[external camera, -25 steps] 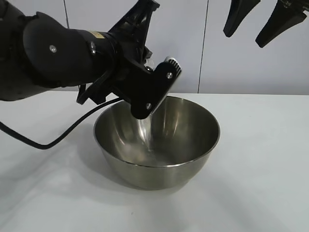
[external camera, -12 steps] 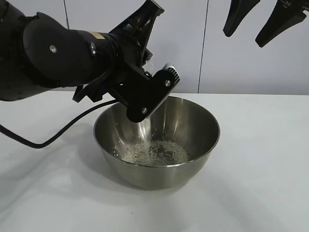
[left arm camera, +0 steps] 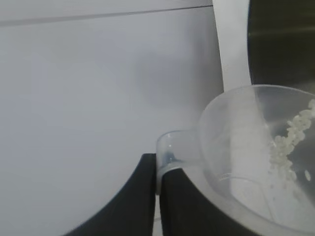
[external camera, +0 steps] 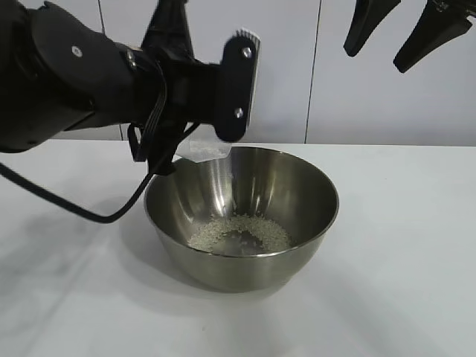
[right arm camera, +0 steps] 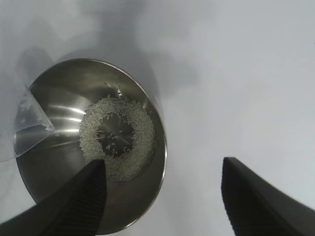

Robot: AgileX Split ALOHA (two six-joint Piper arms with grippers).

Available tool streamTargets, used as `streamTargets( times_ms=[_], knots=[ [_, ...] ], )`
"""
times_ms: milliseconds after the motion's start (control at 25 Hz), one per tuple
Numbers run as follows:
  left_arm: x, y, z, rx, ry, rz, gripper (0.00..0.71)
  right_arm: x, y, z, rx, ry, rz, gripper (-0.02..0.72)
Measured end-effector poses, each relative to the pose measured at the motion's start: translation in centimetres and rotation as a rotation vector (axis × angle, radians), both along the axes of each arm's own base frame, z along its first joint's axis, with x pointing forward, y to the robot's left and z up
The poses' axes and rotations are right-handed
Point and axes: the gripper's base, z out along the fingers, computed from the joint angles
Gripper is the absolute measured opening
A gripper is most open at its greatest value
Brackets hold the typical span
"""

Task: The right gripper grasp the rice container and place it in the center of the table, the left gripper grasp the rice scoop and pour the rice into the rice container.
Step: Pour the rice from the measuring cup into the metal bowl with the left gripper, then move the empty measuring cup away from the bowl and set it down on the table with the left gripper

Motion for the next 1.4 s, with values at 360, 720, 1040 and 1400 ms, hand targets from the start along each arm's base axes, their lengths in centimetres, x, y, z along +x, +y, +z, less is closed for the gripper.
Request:
streamTargets(
  times_ms=[360,720,1040,1400],
  knots=[
    [0.3,2.3,1.6,-0.686,0.195,0.308,0.008,0.0,0.0,0.0,0.000,0.000,0.000,0.463],
    [3.7,9.6,4.0,-1.054,0.287,0.488,0.008,0.0,0.0,0.0,0.000,-0.003,0.000,0.463],
    [5.8,17.2,2.9,-1.244,0.467,0.649,0.008,0.2,0.0,0.1,0.002,-0.018,-0.004,0.463],
    [5.2,19.9,1.6,-1.411,0.666,0.839,0.008,0.2,0.0,0.1,0.002,-0.021,-0.005,0.463]
  ],
)
